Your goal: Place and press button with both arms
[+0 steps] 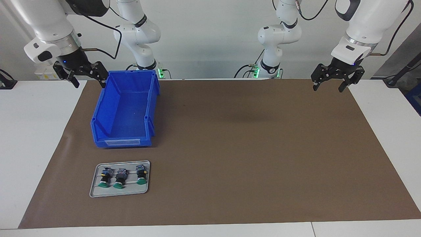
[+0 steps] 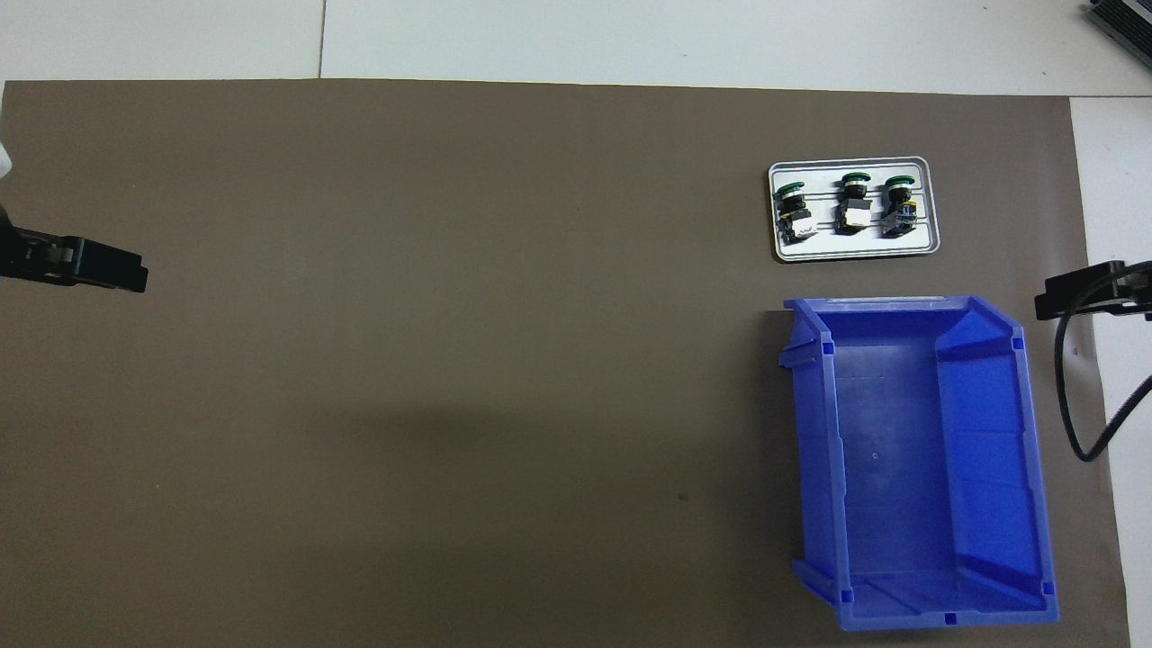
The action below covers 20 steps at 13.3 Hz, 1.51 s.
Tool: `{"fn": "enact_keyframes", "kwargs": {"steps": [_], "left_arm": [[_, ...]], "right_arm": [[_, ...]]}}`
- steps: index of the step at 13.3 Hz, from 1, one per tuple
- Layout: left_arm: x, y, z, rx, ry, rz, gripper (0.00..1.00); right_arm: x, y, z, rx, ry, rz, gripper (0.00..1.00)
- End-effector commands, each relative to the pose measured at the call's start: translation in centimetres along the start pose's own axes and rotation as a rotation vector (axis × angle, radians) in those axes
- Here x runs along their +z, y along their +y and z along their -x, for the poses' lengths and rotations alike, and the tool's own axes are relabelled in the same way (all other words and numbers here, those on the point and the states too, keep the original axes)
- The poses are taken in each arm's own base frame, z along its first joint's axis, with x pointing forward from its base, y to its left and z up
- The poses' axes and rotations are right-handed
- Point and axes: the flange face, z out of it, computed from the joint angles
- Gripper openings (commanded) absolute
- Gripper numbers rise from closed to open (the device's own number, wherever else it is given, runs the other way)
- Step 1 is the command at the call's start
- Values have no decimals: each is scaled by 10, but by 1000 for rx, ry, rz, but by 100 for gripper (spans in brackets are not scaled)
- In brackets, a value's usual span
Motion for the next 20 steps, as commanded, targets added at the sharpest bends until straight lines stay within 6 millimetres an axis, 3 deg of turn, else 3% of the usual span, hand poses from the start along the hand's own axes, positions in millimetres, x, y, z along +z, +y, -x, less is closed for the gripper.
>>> {"fn": "enact_keyframes", "kwargs": {"steps": [1,6,10,12,15,16,20], "left_arm": [[0,-2,6,-8,-11,-17,100],[-1,-2,7,-8,-9,-17,100],[0,-2,6,-8,-11,-17,100],[0,-2,6,-6,-11,-17,100],[0,-3,6,-9,-11,-17,100],[0,-2,6,-8,-11,-17,100],[-1,-2,7,-8,-9,-17,100]], "right_arm": [[-1,-1,5,-10,12,17,100],[-2,7,6,2,15,4,100],[-1,0,10,-34,0,9,100],[-1,-2,0,-36,54,4,100],[17,-11,-32,-32,125,-29,100],[27,-13,-45,-32,148,-26,100],[125,-30,-118,-50,204,-7,100]]}}
